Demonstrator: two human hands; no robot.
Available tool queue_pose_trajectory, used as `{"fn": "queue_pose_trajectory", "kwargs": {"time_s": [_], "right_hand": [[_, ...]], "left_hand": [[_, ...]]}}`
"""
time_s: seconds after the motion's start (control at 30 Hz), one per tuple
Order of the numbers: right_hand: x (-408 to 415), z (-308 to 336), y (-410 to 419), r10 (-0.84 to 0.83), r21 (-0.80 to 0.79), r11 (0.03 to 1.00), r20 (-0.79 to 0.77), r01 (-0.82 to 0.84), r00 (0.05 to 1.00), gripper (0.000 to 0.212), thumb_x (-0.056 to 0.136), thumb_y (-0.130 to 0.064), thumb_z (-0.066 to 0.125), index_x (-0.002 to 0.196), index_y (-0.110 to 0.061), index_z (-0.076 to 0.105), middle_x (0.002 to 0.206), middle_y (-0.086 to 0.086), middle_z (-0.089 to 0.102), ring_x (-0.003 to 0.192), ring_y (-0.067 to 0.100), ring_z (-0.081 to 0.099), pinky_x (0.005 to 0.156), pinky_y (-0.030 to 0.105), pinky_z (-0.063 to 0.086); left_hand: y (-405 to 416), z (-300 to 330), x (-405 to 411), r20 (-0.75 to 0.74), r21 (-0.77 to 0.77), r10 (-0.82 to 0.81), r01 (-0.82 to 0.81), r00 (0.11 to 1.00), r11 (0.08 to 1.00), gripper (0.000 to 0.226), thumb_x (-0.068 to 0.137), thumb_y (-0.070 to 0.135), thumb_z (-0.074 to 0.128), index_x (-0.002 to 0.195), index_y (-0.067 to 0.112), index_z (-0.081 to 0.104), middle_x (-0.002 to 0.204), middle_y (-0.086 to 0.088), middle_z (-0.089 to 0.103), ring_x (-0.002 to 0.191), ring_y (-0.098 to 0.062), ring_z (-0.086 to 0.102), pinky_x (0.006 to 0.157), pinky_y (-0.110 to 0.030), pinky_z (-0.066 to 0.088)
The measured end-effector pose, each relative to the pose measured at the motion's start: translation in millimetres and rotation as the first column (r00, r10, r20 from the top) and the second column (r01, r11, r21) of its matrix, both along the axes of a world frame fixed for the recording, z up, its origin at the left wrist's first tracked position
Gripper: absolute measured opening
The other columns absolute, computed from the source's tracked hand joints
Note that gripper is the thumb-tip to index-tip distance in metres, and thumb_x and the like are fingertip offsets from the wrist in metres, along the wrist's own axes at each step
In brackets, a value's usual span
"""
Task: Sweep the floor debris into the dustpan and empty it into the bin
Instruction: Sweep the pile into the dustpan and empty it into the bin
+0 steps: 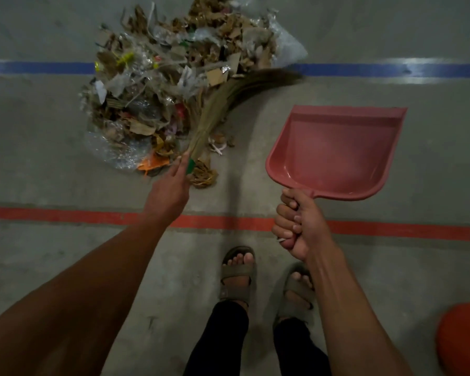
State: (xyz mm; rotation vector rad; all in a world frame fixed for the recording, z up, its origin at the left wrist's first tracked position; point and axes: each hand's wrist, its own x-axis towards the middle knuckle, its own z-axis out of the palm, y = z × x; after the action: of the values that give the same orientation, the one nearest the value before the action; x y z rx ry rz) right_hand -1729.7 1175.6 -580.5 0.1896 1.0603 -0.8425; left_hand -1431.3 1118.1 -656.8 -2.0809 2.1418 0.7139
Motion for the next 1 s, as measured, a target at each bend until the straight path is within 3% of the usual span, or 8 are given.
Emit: {"fn": "queue_pose_trajectory", "kwargs": {"time_s": [0.27,0.37,0.47,0.53,0.67,0.77,0.9,1.0], "right_hand": [[51,-5,-27,0.137,-0.007,0.991,0.048,-0.137,0.989,0.038,0.099,-0.021,0.051,0.065,-0.022,0.037,0.042,-0.008,0.019,0.030,0.005,0.015,0.033,0.017,0.017],[61,-7,-30,0.172,0.008,0.985,0.054,-0.173,0.984,0.038,0.100,-0.021,0.050,0.064,-0.022,0.037,0.042,-0.008,0.020,0.030,0.005,0.016,0.034,0.018,0.015],[71,-6,-32,0.208,0.022,0.978,0.029,-0.209,0.978,0.038,0.100,-0.021,0.049,0.064,-0.023,0.038,0.043,-0.008,0.021,0.031,0.005,0.016,0.033,0.018,0.017],[77,-3,-33,0.231,0.026,0.972,0.011,-0.232,0.973,0.038,0.100,-0.022,0.050,0.064,-0.023,0.039,0.043,-0.008,0.021,0.031,0.006,0.016,0.033,0.018,0.018],[81,6,-34,0.251,0.020,0.968,-0.016,-0.250,0.968,0.036,0.099,-0.021,0.049,0.064,-0.023,0.040,0.042,-0.008,0.021,0.030,0.006,0.016,0.032,0.018,0.018],[81,10,-32,0.240,0.027,0.971,-0.048,-0.239,0.969,0.037,0.099,-0.020,0.048,0.063,-0.022,0.039,0.042,-0.008,0.021,0.030,0.006,0.016,0.031,0.018,0.019],[78,5,-21,0.238,0.074,0.970,-0.080,-0.232,0.968,0.038,0.099,-0.020,0.048,0.062,-0.022,0.038,0.042,-0.007,0.020,0.030,0.006,0.016,0.031,0.018,0.018],[80,-6,-14,0.266,0.118,0.959,-0.077,-0.256,0.961,0.037,0.098,-0.021,0.049,0.063,-0.023,0.037,0.042,-0.008,0.020,0.030,0.006,0.016,0.032,0.018,0.018]], "left_hand": [[8,14,37,-0.104,-0.028,0.144,-0.148,0.984,0.989,0.059,0.111,0.031,0.040,0.165,0.027,0.017,0.157,-0.015,0.045,0.126,-0.040,0.054,0.098,-0.049,0.047],[17,15,41,-0.175,-0.047,0.185,-0.196,0.967,0.980,0.059,0.110,0.030,0.043,0.164,0.025,0.020,0.152,-0.013,0.049,0.125,-0.035,0.055,0.094,-0.039,0.045],[27,15,45,-0.187,-0.052,0.170,-0.183,0.967,0.982,0.060,0.109,0.027,0.044,0.164,0.022,0.020,0.142,-0.013,0.049,0.110,-0.028,0.055,0.084,-0.030,0.038],[36,18,47,-0.195,0.003,0.152,-0.154,0.969,0.988,0.062,0.109,0.025,0.042,0.164,0.025,0.015,0.138,-0.009,0.045,0.097,-0.021,0.054,0.078,-0.034,0.044],[60,21,55,-0.253,0.124,0.100,-0.070,0.962,0.990,0.061,0.107,0.027,0.037,0.162,0.032,0.013,0.130,-0.006,0.045,0.089,-0.029,0.058,0.077,-0.050,0.054],[73,22,65,-0.227,0.186,0.080,-0.037,0.971,0.982,0.053,0.106,0.032,0.040,0.156,0.034,0.023,0.132,-0.009,0.053,0.098,-0.034,0.062,0.081,-0.047,0.053],[85,12,85,-0.211,0.302,0.021,0.044,0.977,0.952,0.038,0.108,0.044,0.040,0.145,0.034,0.035,0.119,-0.010,0.065,0.099,-0.030,0.063,0.078,-0.039,0.049],[90,-1,106,-0.053,0.450,-0.031,0.052,0.998,0.892,0.038,0.108,0.045,0.040,0.145,0.038,0.035,0.118,-0.008,0.066,0.093,-0.029,0.063,0.079,-0.041,0.053]]}}
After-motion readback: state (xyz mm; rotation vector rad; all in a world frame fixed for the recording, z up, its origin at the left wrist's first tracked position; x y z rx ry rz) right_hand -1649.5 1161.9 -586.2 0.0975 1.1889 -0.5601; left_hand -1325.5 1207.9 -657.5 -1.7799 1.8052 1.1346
